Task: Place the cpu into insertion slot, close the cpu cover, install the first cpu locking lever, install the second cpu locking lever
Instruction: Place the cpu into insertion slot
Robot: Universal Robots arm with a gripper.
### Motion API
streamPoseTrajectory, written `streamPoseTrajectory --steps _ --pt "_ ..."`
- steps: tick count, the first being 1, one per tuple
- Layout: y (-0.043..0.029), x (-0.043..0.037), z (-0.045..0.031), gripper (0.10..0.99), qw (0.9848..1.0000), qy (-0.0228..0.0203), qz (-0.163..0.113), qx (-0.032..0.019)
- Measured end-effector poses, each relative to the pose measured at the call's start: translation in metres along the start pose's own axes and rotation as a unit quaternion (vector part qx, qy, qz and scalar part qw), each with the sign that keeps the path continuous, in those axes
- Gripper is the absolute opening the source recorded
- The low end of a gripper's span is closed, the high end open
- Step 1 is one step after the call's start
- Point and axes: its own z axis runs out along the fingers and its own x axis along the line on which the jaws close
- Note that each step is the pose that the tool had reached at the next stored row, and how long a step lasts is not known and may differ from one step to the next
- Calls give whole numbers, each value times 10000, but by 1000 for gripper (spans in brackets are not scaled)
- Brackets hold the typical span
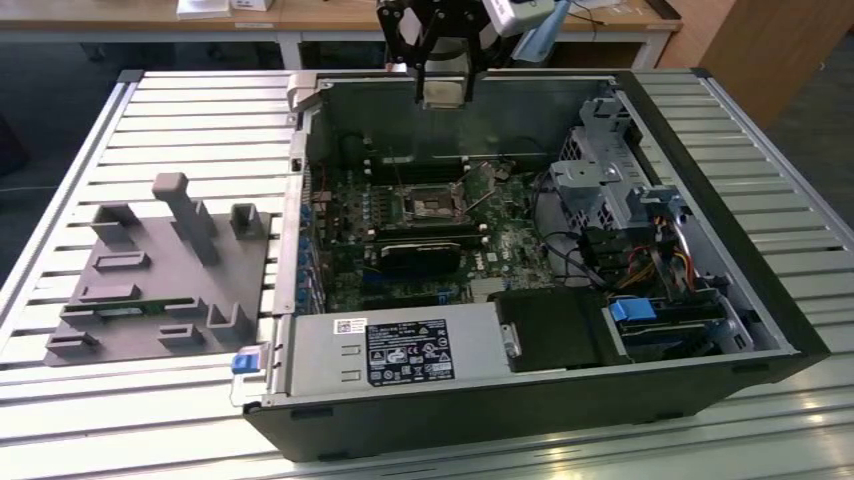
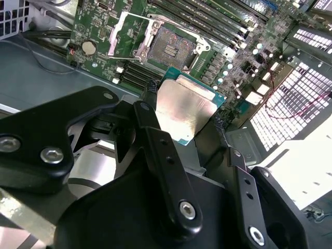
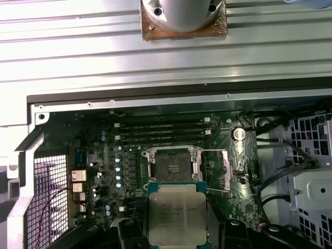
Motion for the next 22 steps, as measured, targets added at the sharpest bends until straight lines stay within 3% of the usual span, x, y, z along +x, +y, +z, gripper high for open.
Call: streamPoseTrajectory --steps 22 --pt "0 0 0 541 9997 -21 237 -4"
